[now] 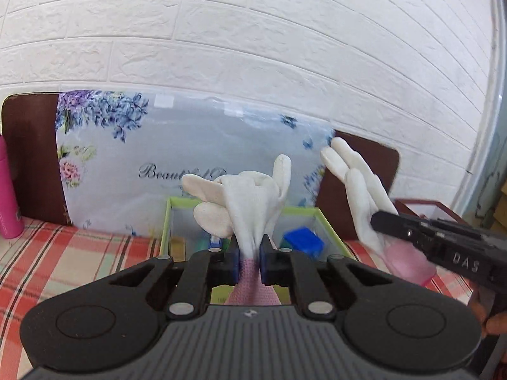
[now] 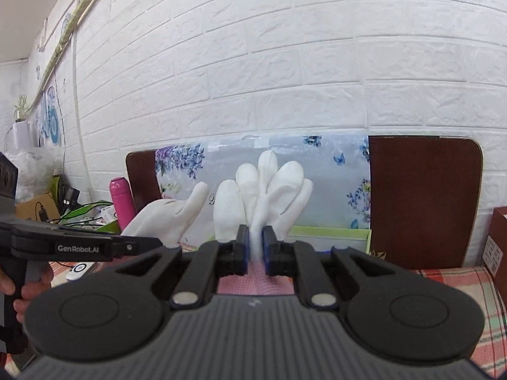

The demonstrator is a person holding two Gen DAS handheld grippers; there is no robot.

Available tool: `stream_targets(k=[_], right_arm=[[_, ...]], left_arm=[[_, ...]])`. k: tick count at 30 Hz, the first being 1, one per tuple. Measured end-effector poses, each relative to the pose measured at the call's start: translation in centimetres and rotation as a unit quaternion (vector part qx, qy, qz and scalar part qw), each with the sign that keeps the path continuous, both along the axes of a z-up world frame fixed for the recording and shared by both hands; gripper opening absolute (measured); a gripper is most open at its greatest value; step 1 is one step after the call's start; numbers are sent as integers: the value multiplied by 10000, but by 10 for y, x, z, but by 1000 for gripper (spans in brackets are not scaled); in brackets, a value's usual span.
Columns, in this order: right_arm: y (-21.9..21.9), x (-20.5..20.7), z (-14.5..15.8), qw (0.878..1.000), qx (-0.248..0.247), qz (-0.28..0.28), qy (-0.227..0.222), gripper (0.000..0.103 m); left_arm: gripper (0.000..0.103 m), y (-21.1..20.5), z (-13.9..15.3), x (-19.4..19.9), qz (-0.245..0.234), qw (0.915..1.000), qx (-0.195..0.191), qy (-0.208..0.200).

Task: Organize objects
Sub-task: 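Carry both gloves into the lime-green box and open both tools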

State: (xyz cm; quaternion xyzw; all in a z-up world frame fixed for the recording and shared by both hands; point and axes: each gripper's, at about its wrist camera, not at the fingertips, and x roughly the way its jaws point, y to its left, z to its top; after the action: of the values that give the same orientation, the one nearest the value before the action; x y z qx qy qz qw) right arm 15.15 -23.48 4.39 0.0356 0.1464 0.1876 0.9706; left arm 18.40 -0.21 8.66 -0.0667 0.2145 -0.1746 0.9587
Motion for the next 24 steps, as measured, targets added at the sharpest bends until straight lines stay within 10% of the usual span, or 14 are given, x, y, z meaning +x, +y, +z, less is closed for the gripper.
stream_targets(k=[12, 15, 18, 24], right_arm=[[29, 118, -47, 9982, -521, -32, 307, 9], [39, 143, -70, 9960, -694, 72, 559, 12], [53, 155, -98, 9866, -1406, 1, 829, 44], [48, 141, -106, 9877, -1423, -54, 645, 74]], left_arm=[[11, -10, -28, 109, 224, 9991, 160, 316], [29, -12, -48, 125, 169, 9984, 322, 435], [73, -7, -68, 125, 376, 9965, 458, 592], [73, 1, -71, 114, 330, 9978, 374, 431]])
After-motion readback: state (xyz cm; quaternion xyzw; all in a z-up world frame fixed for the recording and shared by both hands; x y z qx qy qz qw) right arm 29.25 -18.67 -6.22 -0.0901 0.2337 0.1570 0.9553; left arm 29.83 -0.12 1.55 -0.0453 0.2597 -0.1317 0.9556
